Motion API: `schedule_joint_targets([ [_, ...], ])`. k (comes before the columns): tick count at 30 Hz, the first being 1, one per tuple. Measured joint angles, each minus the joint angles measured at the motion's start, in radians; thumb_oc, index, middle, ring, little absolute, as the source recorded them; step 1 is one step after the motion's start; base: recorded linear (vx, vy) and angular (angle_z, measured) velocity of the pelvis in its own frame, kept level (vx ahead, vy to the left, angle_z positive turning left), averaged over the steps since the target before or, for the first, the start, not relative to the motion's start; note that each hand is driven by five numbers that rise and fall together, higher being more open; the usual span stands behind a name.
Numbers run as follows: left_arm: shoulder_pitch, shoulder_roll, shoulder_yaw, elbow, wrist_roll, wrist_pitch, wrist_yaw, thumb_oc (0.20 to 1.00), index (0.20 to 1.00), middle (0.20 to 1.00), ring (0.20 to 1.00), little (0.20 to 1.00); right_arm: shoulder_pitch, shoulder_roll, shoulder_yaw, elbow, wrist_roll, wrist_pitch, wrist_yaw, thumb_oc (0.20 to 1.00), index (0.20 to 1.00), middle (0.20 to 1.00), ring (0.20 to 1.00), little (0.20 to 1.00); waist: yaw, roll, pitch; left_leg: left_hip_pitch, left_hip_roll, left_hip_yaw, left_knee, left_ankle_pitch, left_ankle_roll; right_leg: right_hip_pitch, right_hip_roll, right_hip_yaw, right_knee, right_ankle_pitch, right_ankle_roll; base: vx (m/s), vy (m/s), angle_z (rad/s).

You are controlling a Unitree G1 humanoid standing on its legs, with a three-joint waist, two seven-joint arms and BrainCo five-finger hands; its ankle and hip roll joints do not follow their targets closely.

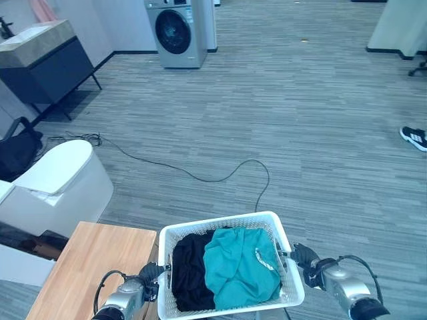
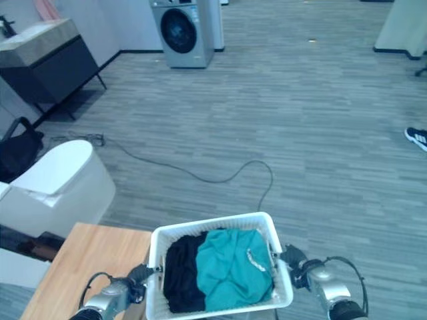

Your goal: Grab the laundry basket,head to the washer,open it,put in the laundry and shut it.

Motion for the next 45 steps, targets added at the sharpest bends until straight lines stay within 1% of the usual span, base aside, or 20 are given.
schedule_joint_targets([
  [1, -0.001, 0.024, 0.000, 0.000, 0.000, 0.000, -0.001, 0.200, 0.200, 0.200, 0.200, 0.200, 0.004, 0.009, 0.015, -0.001, 0.000, 0.006, 0.016, 0.200, 0.200, 0.200, 0.200, 0.200, 0.001, -0.022, -0.007, 0.000, 0.012, -0.008, 0.010, -0.010, -0.014, 0.003, -0.023, -0.058, 0.078, -0.023, 0.007, 0.03, -0.156, -0.26],
  [2, -0.002, 0.030, 0.002, 0.001, 0.000, 0.000, -0.001, 0.200, 0.200, 0.200, 0.200, 0.200, 0.006, 0.015, 0.014, -0.001, 0.000, 0.008, 0.017, 0.200, 0.200, 0.200, 0.200, 0.200, 0.001, -0.023, -0.009, 0.001, 0.013, -0.011, 0.008, -0.005, -0.021, 0.008, -0.005, -0.052, 0.067, -0.023, -0.031, 0.04, -0.190, -0.09],
  [4, -0.001, 0.012, 0.000, 0.030, 0.000, 0.000, -0.003, 0.200, 0.200, 0.200, 0.200, 0.200, 0.002, 0.019, 0.010, 0.019, 0.000, 0.011, 0.018, 0.200, 0.200, 0.200, 0.200, 0.200, 0.019, -0.016, -0.008, 0.007, 0.061, -0.029, 0.045, -0.001, -0.026, 0.049, 0.073, -0.004, -0.008, -0.006, -0.052, 0.06, -0.127, -0.48],
  [9, -0.014, -0.056, -0.003, 0.041, 0.013, 0.000, -0.004, 0.200, 0.200, 0.200, 0.200, 0.200, 0.038, -0.034, -0.025, 0.017, 0.003, 0.008, 0.025, 0.200, 0.200, 0.200, 0.200, 0.200, -0.004, 0.009, -0.018, 0.010, 0.102, -0.080, 0.066, 0.006, -0.038, 0.104, 0.117, -0.023, -0.056, -0.009, -0.050, 0.04, -0.044, 0.02],
  [15, -0.013, -0.076, -0.001, 0.051, 0.038, 0.001, -0.004, 0.200, 0.200, 0.200, 0.200, 0.200, 0.051, -0.052, -0.033, 0.017, 0.003, 0.007, 0.038, 0.200, 0.200, 0.200, 0.200, 0.200, -0.020, 0.043, -0.033, -0.020, 0.102, -0.102, 0.071, -0.022, -0.052, 0.069, 0.107, -0.033, -0.027, -0.011, -0.049, 0.01, -0.011, 0.05],
  [21, -0.015, -0.075, 0.020, 0.069, 0.038, -0.001, -0.004, 0.200, 0.200, 0.200, 0.200, 0.200, 0.043, -0.050, -0.032, 0.006, 0.002, 0.005, 0.039, 0.200, 0.200, 0.200, 0.200, 0.200, -0.019, 0.039, -0.031, -0.024, 0.075, -0.088, 0.078, -0.034, -0.049, 0.008, 0.057, 0.010, 0.070, -0.030, -0.048, 0.01, -0.083, -0.12],
  [26, -0.018, -0.073, 0.051, 0.084, 0.032, -0.019, -0.006, 0.200, 0.200, 0.200, 0.200, 0.200, 0.036, -0.047, -0.031, -0.033, 0.002, 0.000, 0.039, 0.200, 0.200, 0.200, 0.200, 0.200, -0.021, 0.024, -0.028, -0.055, 0.109, -0.070, 0.159, -0.059, -0.090, -0.077, 0.059, 0.063, 0.263, -0.134, -0.067, 0.00, -0.202, -0.04],
  [27, -0.024, -0.064, 0.061, 0.096, 0.025, -0.021, -0.012, 0.200, 0.200, 0.200, 0.200, 0.200, 0.036, -0.045, -0.029, -0.047, 0.002, -0.002, 0.039, 0.200, 0.200, 0.200, 0.200, 0.200, -0.025, -0.012, -0.031, -0.096, 0.117, -0.085, 0.260, -0.066, -0.111, -0.083, 0.070, 0.091, 0.321, -0.222, -0.105, 0.03, -0.269, 0.28],
  [28, -0.039, -0.066, 0.060, 0.108, 0.023, -0.023, -0.014, 0.200, 0.200, 0.200, 0.200, 0.200, 0.035, -0.043, -0.033, -0.047, 0.003, -0.003, 0.039, 0.200, 0.200, 0.200, 0.200, 0.200, -0.030, -0.022, -0.022, -0.114, 0.122, -0.094, 0.304, -0.068, -0.115, -0.081, 0.066, 0.095, 0.322, -0.224, -0.127, 0.17, -0.190, 0.52],
  [29, -0.064, -0.083, 0.061, 0.141, 0.003, -0.026, -0.014, 0.200, 0.200, 0.200, 0.200, 0.200, 0.038, -0.043, -0.039, -0.038, 0.003, 0.004, 0.039, 0.200, 0.200, 0.200, 0.200, 0.200, -0.024, -0.042, -0.007, -0.169, 0.149, -0.112, 0.396, 0.011, -0.138, -0.040, 0.074, 0.074, 0.276, -0.226, -0.135, 0.13, -0.105, 0.44],
  [31, -0.094, -0.085, 0.041, 0.152, -0.001, -0.022, -0.014, 0.200, 0.200, 0.200, 0.200, 0.200, 0.047, -0.040, -0.056, -0.037, 0.008, 0.005, 0.039, 0.200, 0.200, 0.200, 0.200, 0.200, -0.040, -0.067, 0.012, -0.218, 0.168, -0.084, 0.431, 0.053, -0.166, 0.009, 0.082, 0.058, 0.200, -0.211, -0.122, 0.25, 0.024, 0.62],
  [33, -0.109, -0.092, 0.010, 0.155, -0.001, -0.017, -0.020, 0.200, 0.200, 0.200, 0.200, 0.200, 0.064, -0.050, -0.071, -0.027, 0.024, 0.007, 0.039, 0.200, 0.200, 0.200, 0.200, 0.200, -0.061, -0.066, 0.015, -0.252, 0.170, 0.011, 0.284, 0.088, -0.169, 0.087, 0.127, 0.045, 0.026, -0.174, -0.091, 0.31, 0.096, 0.66],
  [37, -0.121, -0.101, -0.006, 0.164, 0.000, -0.020, -0.020, 0.200, 0.200, 0.200, 0.200, 0.200, 0.053, -0.067, -0.077, -0.020, 0.037, 0.006, 0.042, 0.200, 0.200, 0.200, 0.200, 0.200, -0.059, -0.032, 0.025, -0.265, 0.213, 0.042, 0.059, 0.163, -0.188, 0.110, 0.203, 0.047, -0.044, -0.119, -0.108, 0.39, 0.105, -0.11],
  [38, -0.124, -0.126, 0.001, 0.161, 0.000, -0.020, -0.017, 0.200, 0.200, 0.200, 0.200, 0.200, 0.032, -0.070, -0.073, 0.017, 0.042, 0.000, 0.042, 0.200, 0.200, 0.200, 0.200, 0.200, -0.046, 0.019, 0.021, -0.280, 0.250, 0.035, -0.018, 0.181, -0.193, 0.130, 0.237, 0.008, -0.047, -0.194, -0.047, 0.66, 0.134, -0.58],
  [39, -0.132, -0.117, 0.003, 0.147, 0.001, -0.023, -0.016, 0.200, 0.200, 0.200, 0.200, 0.200, 0.016, -0.094, -0.070, 0.016, 0.043, 0.000, 0.051, 0.200, 0.200, 0.200, 0.200, 0.200, -0.028, 0.041, 0.037, -0.282, 0.290, 0.014, -0.013, 0.189, -0.201, 0.088, 0.217, 0.019, 0.132, -0.224, -0.099, 0.53, 0.098, -0.62],
  [40, -0.130, -0.095, -0.006, 0.136, 0.003, -0.019, -0.020, 0.200, 0.200, 0.200, 0.200, 0.200, 0.021, -0.084, -0.065, 0.003, 0.043, 0.002, 0.056, 0.200, 0.200, 0.200, 0.200, 0.200, -0.030, 0.000, 0.031, -0.278, 0.257, 0.023, 0.006, 0.196, -0.204, 0.118, 0.176, 0.079, 0.109, -0.269, -0.096, 0.66, 0.163, -0.32],
  [41, -0.107, -0.095, -0.001, 0.117, 0.005, -0.015, -0.015, 0.200, 0.200, 0.200, 0.200, 0.200, 0.012, -0.078, -0.065, 0.013, 0.040, 0.007, 0.054, 0.200, 0.200, 0.200, 0.200, 0.200, -0.060, 0.001, 0.043, -0.281, 0.250, 0.010, 0.074, 0.184, -0.175, 0.156, 0.206, 0.115, 0.073, -0.249, -0.127, 0.47, 0.153, -0.48],
  [43, -0.100, -0.086, -0.002, 0.101, 0.008, -0.017, -0.019, 0.200, 0.200, 0.200, 0.200, 0.200, 0.013, -0.074, -0.064, -0.001, 0.040, 0.007, 0.055, 0.200, 0.200, 0.200, 0.200, 0.200, -0.023, -0.013, 0.022, -0.261, 0.186, 0.027, 0.105, 0.185, -0.148, 0.166, 0.204, 0.163, 0.030, -0.233, -0.119, 0.53, 0.264, -0.74],
  [44, -0.101, -0.080, -0.002, 0.097, 0.013, -0.016, -0.020, 0.200, 0.200, 0.200, 0.200, 0.200, 0.029, -0.061, -0.076, 0.000, 0.040, 0.007, 0.055, 0.200, 0.200, 0.200, 0.200, 0.200, -0.020, -0.037, 0.026, -0.225, 0.095, 0.061, 0.116, 0.151, -0.095, 0.209, 0.176, 0.158, -0.010, -0.231, -0.072, 0.29, 0.238, -0.22],
  [45, -0.097, -0.087, -0.007, 0.094, 0.023, -0.014, -0.018, 0.200, 0.200, 0.200, 0.200, 0.200, 0.051, -0.058, -0.088, 0.000, 0.039, 0.008, 0.055, 0.200, 0.200, 0.200, 0.200, 0.200, -0.033, -0.053, 0.032, -0.203, 0.032, 0.078, 0.092, 0.139, -0.031, 0.235, 0.156, 0.149, 0.014, -0.200, -0.069, 0.43, 0.371, 0.13],
])
